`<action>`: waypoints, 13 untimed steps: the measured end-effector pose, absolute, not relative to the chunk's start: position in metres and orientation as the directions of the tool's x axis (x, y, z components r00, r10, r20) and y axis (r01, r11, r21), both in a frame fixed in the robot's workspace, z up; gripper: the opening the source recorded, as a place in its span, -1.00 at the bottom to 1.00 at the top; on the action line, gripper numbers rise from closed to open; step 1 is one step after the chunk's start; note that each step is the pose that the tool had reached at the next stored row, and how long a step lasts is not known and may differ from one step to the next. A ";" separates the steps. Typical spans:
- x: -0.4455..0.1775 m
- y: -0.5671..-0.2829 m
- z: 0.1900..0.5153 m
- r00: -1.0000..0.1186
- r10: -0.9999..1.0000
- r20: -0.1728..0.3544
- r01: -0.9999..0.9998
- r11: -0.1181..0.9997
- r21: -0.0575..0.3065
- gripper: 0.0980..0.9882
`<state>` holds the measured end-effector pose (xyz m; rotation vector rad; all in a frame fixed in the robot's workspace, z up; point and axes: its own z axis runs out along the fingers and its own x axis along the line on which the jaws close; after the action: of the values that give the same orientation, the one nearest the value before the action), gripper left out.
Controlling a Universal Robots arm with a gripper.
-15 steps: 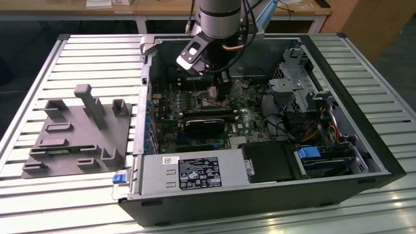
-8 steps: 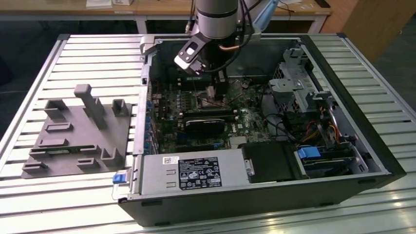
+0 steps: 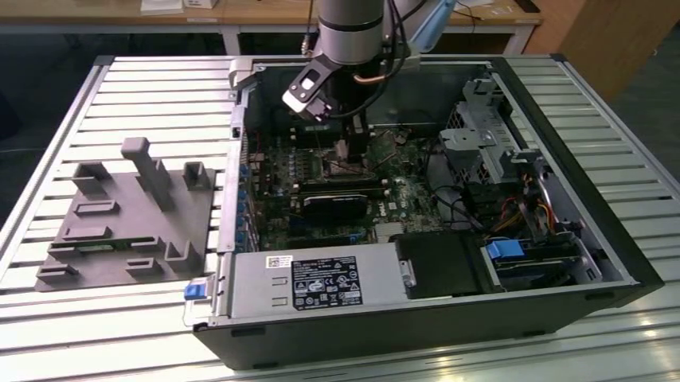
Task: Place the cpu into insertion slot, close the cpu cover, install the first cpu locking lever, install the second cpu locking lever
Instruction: 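Place the cpu into insertion slot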
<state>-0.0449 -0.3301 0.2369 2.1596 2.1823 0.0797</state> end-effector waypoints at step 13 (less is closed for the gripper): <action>-0.046 -0.327 0.223 0.005 1.000 -0.014 0.996 -0.004 0.086 0.00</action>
<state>-0.0460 -0.3269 0.2230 2.1758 2.1654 0.0783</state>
